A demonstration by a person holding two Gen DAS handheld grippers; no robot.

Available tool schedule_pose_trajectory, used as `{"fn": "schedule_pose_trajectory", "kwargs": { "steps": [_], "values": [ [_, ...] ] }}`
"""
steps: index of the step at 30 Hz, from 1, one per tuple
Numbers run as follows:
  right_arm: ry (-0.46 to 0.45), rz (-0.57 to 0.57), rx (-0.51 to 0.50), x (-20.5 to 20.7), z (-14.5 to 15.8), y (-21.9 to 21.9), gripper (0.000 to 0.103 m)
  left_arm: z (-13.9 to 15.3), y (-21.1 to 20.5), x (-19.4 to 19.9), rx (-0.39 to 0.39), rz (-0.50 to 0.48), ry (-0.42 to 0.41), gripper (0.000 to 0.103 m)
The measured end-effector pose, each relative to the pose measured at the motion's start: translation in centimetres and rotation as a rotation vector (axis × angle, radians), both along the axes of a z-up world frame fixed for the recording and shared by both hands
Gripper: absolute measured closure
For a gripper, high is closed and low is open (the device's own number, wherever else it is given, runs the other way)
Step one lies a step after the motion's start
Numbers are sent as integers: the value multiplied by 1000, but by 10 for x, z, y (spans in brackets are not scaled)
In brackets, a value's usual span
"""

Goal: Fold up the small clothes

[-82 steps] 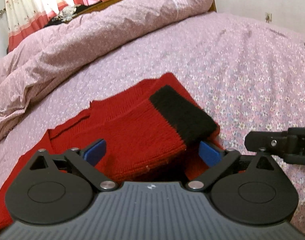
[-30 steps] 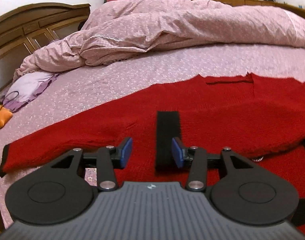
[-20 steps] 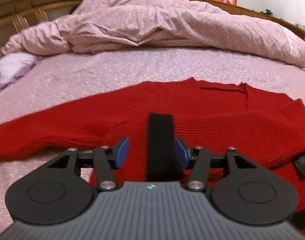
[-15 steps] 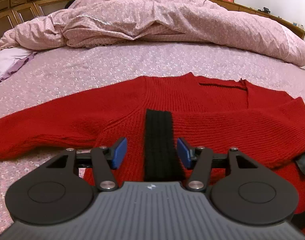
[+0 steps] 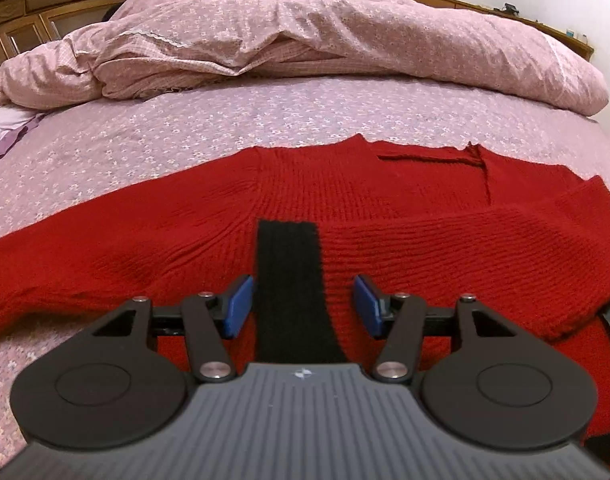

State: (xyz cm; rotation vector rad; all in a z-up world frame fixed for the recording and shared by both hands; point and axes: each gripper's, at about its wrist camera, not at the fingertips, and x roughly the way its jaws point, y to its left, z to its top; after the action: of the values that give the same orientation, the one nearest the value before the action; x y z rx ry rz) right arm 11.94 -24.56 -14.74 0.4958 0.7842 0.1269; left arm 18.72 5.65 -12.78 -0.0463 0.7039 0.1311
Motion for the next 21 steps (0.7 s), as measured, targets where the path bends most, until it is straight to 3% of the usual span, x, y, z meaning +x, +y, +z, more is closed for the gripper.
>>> {"fn": "schedule_pose_trajectory", "kwargs": {
  "steps": [7, 11, 16, 21],
  "values": [
    [-11, 5, -1, 2, -2, -1, 30, -5, 5, 20, -54, 15, 14, 42],
    [-17, 3, -4, 2, -3, 0, 30, -5, -2, 18, -11, 2, 4, 44],
    [-21, 7, -9, 1, -3, 0, 30, -3, -18, 11, 64, -45, -25, 69],
    [-22, 5, -5, 1, -3, 0, 30, -5, -19, 12, 75, -45, -33, 71]
  ]
}}
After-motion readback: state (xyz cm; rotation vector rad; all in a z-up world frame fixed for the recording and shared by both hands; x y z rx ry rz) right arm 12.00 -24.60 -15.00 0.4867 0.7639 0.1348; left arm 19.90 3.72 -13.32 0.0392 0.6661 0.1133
